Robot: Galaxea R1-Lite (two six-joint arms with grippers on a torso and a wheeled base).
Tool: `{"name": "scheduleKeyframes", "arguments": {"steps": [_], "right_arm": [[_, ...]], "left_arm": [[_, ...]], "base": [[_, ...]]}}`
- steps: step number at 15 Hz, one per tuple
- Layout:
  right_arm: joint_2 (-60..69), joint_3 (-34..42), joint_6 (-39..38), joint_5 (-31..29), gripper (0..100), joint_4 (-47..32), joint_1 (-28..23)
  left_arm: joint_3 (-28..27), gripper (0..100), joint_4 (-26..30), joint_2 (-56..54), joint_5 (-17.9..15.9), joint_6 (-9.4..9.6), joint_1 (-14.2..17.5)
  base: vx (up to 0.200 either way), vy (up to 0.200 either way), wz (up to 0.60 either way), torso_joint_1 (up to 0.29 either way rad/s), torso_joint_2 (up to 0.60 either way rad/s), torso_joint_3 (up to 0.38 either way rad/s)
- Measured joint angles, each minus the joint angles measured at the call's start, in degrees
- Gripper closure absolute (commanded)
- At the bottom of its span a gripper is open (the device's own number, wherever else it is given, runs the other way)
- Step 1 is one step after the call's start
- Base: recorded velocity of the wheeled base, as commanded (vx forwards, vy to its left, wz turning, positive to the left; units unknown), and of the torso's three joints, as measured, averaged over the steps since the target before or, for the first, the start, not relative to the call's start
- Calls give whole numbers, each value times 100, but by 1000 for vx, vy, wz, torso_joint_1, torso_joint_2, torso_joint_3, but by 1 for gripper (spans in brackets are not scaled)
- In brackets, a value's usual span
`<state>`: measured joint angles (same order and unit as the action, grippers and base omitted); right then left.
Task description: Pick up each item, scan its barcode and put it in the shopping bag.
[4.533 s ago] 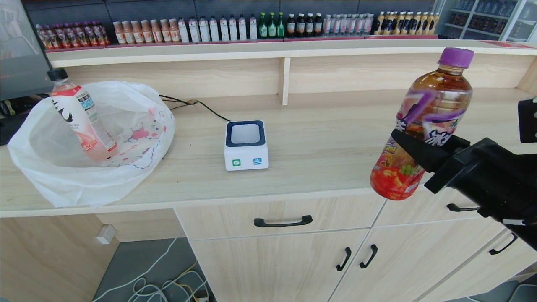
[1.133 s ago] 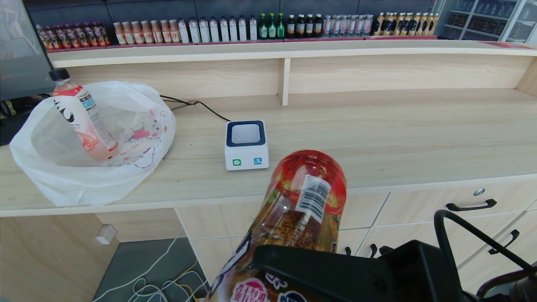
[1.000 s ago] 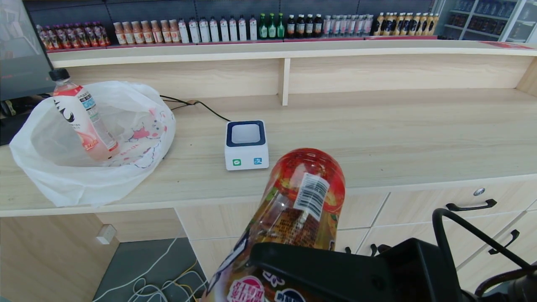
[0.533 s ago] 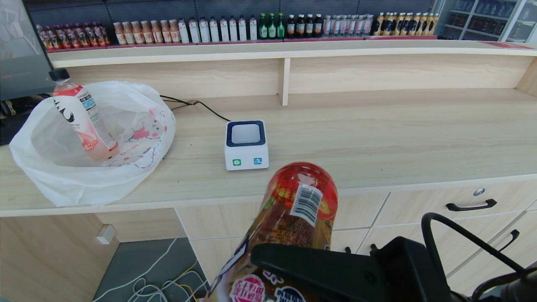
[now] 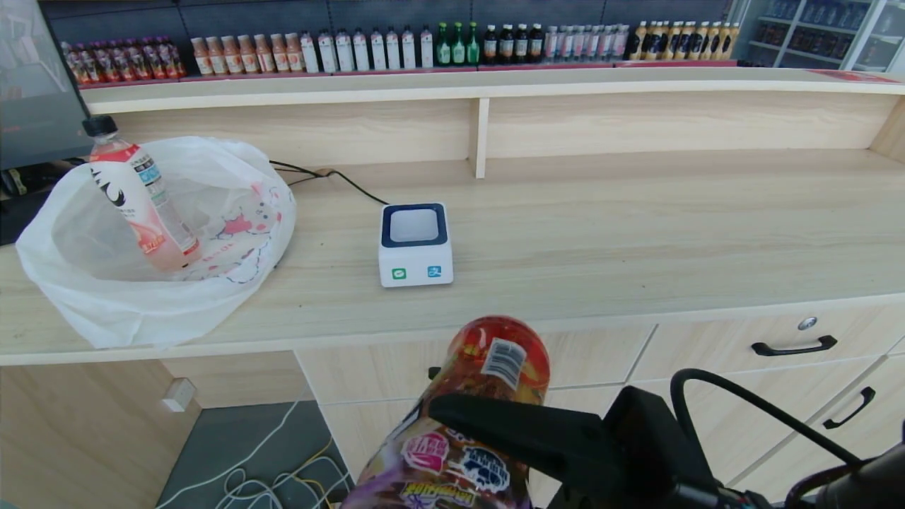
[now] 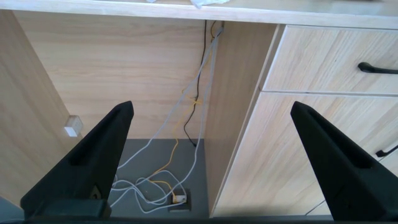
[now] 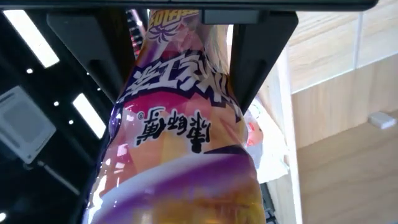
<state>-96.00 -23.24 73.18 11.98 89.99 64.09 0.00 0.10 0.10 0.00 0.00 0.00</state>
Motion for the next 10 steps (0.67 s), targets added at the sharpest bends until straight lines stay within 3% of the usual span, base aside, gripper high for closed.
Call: {"name": "scheduleKeyframes", "arguments": {"steps": [10], "right_arm": [[-411,505,-2361,55,100,-9,-85]], "left_arm": [[0,0,-2,0,0,0,2]], "base": [[0,0,0,0,0,0]]}}
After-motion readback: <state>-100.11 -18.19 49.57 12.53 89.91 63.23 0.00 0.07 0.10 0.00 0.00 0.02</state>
